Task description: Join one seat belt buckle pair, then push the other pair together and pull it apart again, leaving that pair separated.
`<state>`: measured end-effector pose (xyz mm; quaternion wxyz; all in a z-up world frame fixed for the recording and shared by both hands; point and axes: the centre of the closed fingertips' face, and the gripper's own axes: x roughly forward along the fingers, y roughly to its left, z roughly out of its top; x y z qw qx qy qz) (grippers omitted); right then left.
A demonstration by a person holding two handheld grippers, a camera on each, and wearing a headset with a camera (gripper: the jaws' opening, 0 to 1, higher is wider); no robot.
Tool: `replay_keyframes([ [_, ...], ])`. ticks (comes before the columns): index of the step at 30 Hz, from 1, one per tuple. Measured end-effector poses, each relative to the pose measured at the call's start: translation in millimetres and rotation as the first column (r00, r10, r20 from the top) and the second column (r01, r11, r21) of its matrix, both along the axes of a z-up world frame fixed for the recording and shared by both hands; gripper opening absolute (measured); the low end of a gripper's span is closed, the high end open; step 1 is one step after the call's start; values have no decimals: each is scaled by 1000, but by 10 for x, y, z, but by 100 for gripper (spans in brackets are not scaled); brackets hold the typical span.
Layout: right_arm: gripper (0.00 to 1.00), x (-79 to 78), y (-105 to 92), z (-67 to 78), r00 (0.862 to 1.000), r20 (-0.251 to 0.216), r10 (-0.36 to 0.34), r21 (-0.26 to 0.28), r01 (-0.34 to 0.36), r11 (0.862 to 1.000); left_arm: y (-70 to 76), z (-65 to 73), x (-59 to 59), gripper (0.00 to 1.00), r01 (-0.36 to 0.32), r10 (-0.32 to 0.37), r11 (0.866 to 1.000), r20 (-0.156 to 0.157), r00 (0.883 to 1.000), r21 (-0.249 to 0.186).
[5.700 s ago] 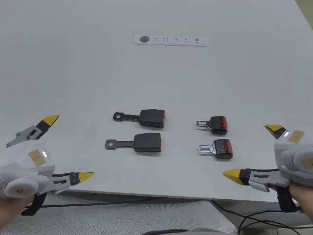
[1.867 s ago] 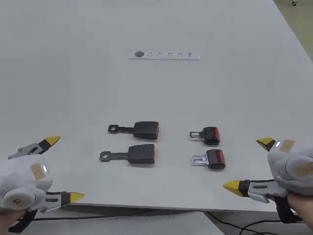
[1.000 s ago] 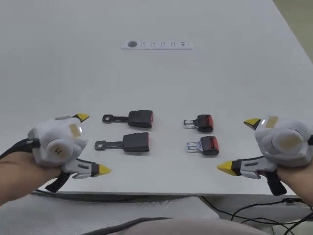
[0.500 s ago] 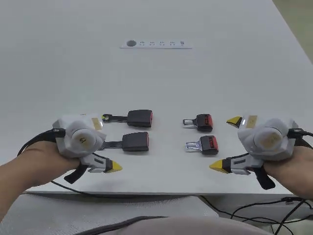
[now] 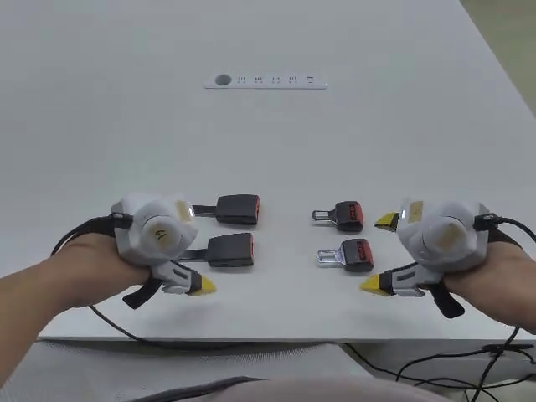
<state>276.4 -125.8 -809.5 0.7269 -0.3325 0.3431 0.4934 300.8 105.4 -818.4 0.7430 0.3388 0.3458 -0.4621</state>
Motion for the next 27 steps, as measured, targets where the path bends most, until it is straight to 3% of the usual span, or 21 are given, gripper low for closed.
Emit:
replay_keyframes([
  [9, 54, 77, -5, -140, 996, -38, 83, -50, -85, 995, -65, -168, -2, 75, 72, -70, 997, -54, 996, 38],
  [12, 51, 94, -12, -203, 994, -76, 79, -62, -84, 995, -103, -192, -24, 65, 113, -110, 993, -83, 990, 40],
  [15, 50, 125, 14, -222, 991, -69, 111, -75, -116, 990, -127, -212, -2, 57, 132, -128, 990, -91, 988, 45],
  [20, 47, 155, 53, -271, 985, -89, 147, -84, -154, 984, -144, -278, -21, 47, 169, -159, 984, -139, 977, 61],
  [23, 43, 183, 7, -384, 980, -125, 157, -99, -170, 980, -133, -342, -32, 47, 197, -183, 977, -155, 971, 81],
  [24, 42, 193, 2, -396, 979, -126, 160, -99, -173, 980, -162, -338, -60, 45, 211, -198, 976, -176, 964, 58],
  [27, 39, 180, 29, -403, 973, -151, 177, -76, -190, 979, -156, -332, -8, 45, 211, -197, 975, -176, 965, 67],
])
